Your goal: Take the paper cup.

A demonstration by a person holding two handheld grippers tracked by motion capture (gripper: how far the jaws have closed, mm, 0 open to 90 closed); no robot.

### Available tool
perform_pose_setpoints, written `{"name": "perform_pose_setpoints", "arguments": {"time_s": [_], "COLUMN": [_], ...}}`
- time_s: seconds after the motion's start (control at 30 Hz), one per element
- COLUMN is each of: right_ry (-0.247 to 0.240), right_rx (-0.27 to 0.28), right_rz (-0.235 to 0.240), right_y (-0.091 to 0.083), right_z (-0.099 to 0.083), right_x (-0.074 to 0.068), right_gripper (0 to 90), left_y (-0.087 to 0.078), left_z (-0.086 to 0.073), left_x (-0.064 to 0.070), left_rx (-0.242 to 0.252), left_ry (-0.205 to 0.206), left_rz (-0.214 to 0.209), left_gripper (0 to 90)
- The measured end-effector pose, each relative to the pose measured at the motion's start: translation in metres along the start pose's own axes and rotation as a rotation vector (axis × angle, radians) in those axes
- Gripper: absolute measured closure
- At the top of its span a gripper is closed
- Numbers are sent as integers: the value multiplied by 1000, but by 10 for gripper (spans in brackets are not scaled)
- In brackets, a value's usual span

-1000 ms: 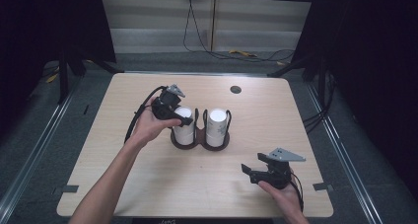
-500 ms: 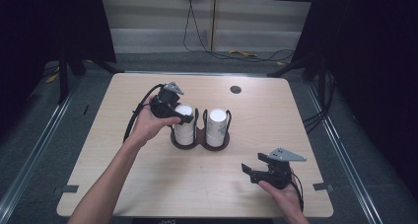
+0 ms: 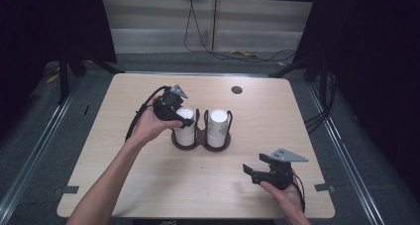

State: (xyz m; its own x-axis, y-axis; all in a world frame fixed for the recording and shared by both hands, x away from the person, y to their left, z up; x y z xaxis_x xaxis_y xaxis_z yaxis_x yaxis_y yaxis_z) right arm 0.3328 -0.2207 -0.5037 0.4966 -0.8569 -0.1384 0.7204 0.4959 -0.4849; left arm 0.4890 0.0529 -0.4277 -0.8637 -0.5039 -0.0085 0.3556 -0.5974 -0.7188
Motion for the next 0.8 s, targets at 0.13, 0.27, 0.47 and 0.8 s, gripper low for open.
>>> {"name": "perform_pose_setpoints", "arguments": {"time_s": [0.13, 0.27, 0.47, 0.8], "right_ry": [1, -1, 3, 9], "right_rx": [-2, -1, -3, -12], "right_rz": [-2, -1, -4, 3], "right_y": [0, 0, -1, 0], "right_z": [0, 0, 0, -1], "right_x": [1, 0, 1, 1], "right_gripper": [218, 219, 220, 225], "left_y": [2, 4, 3, -4], "left_z": [0, -1, -2, 0], "left_x": [4, 3, 2, 2], "left_rx": [-30, -56, -45, -2], "left_ry": [38, 41, 27, 20], "left_rz": [23, 18, 10, 8], "left_gripper": [305, 284, 319, 341]}}
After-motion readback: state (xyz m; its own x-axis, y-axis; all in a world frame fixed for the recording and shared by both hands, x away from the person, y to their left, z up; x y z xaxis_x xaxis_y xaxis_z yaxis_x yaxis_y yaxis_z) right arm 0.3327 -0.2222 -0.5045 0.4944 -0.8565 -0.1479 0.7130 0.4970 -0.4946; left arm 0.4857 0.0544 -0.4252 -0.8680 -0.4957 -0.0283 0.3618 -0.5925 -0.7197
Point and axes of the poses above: each handheld gripper's, and its own axes: y roughly forward along the jaws, z roughly out of its top, x roughly to its right, the point moved 6 cm from there along y, roughly forward along the jaws, and after that the axes turned 4 degrees about x, right-handed, at the moved point
